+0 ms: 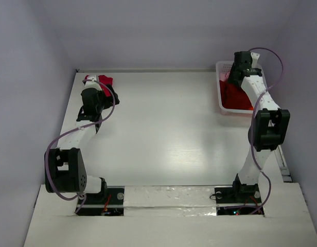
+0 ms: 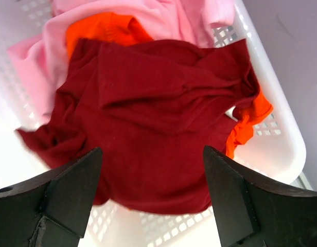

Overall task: Fold and stack the t-shirts
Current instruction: Grab the tshirt from the pile

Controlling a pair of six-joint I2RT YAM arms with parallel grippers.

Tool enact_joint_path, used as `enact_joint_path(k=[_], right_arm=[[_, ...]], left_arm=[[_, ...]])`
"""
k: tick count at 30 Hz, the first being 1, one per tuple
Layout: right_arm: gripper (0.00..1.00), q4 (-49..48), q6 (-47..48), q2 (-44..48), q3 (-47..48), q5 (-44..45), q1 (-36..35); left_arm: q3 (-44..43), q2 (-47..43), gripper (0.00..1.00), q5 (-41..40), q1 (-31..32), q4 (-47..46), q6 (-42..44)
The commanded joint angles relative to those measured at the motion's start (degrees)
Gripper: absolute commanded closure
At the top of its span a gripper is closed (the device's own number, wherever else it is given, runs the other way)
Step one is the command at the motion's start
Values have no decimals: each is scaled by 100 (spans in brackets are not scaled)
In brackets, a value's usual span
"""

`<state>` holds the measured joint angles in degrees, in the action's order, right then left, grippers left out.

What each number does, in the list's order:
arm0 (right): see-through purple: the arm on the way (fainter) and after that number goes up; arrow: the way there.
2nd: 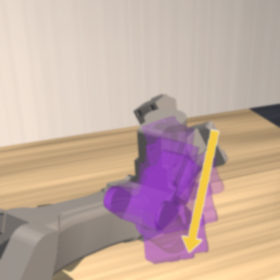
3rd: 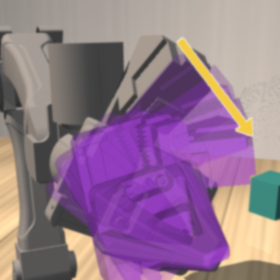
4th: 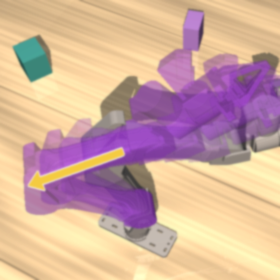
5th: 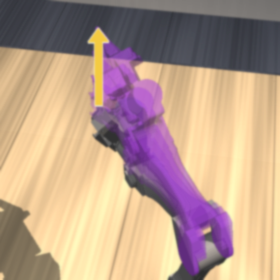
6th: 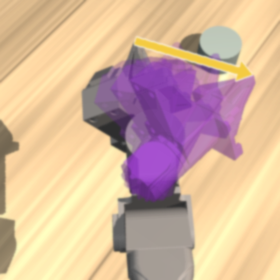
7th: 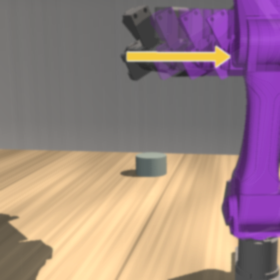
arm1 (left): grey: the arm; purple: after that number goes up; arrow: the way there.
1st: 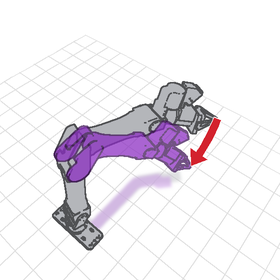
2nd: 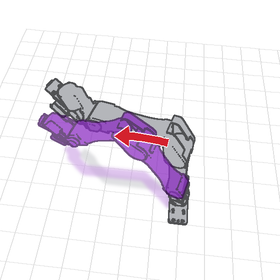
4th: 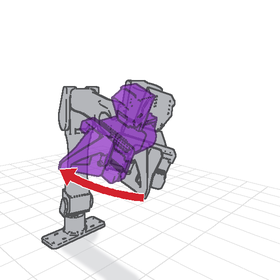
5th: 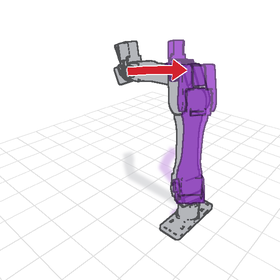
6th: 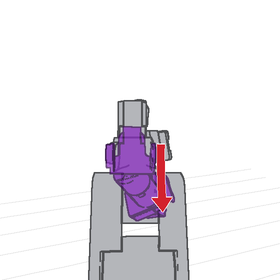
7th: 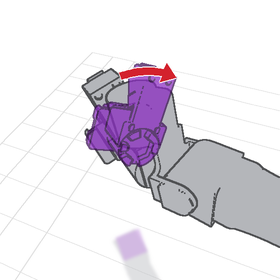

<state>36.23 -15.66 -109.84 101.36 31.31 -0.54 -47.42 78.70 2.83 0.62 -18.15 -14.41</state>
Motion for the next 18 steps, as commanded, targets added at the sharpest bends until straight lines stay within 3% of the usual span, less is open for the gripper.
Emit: enact_joint_path(k=[1,18], right_arm=[[16,104,-69,-90,524,261,141],[18,156,248,-898,1403,271,519]], left_arm=[[-250,14,6,42,-27,-303,53],[-321,304,4,121,26,-408,35]])
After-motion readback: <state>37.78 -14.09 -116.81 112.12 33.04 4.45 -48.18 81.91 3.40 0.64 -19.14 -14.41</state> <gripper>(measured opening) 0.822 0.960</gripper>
